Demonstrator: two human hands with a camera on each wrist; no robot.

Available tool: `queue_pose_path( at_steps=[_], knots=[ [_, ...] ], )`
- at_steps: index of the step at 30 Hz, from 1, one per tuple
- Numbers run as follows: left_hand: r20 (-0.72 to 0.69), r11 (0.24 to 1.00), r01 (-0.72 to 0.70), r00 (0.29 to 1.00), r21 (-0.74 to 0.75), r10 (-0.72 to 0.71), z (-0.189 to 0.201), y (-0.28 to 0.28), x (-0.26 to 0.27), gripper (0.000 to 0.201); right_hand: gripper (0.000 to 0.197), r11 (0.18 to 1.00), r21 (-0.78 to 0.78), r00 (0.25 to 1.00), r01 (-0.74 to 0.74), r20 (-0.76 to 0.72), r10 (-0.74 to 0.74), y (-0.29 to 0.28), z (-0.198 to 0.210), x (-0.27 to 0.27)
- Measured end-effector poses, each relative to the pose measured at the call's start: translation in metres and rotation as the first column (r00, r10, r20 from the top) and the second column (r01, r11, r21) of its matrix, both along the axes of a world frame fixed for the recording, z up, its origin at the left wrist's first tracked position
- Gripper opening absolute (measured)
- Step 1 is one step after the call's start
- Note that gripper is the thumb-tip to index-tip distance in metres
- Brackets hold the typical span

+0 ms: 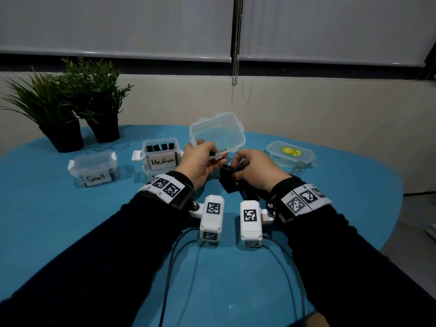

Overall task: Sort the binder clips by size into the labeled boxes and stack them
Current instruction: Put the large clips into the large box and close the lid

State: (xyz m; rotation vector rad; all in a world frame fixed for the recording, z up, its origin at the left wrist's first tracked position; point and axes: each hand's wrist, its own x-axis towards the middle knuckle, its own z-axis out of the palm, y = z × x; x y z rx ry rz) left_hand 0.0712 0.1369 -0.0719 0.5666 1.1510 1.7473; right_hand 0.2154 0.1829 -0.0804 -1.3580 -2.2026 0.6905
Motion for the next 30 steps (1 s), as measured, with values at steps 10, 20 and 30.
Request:
queue_pose_path(
  at_steps=[10, 20, 30],
  knots=[
    [-0.007, 1.0, 0.026, 1.0, 0.01, -0.026, 0.0, 0.001, -0.003, 0.048, 0.017, 0.945, -0.045, 0.805, 0.324, -0.511, -0.301, -0.002, 0.016, 0.014],
    [-0.078, 0.988, 0.146, 0.986, -0.04, -0.149, -0.003, 0.002, -0.001, 0.034, 0.03, 0.867, 0.442, 0.708, 0.229, -0.687, 0.163, 0.001, 0.02, 0.011],
    [-0.186, 0.977, 0.212, 0.959, -0.04, -0.215, 0.001, -0.003, 0.004, 0.045, 0.025, 0.901, 0.434, 0.984, -0.027, -0.147, 0.101, 0.002, 0.019, 0.008]
  ],
)
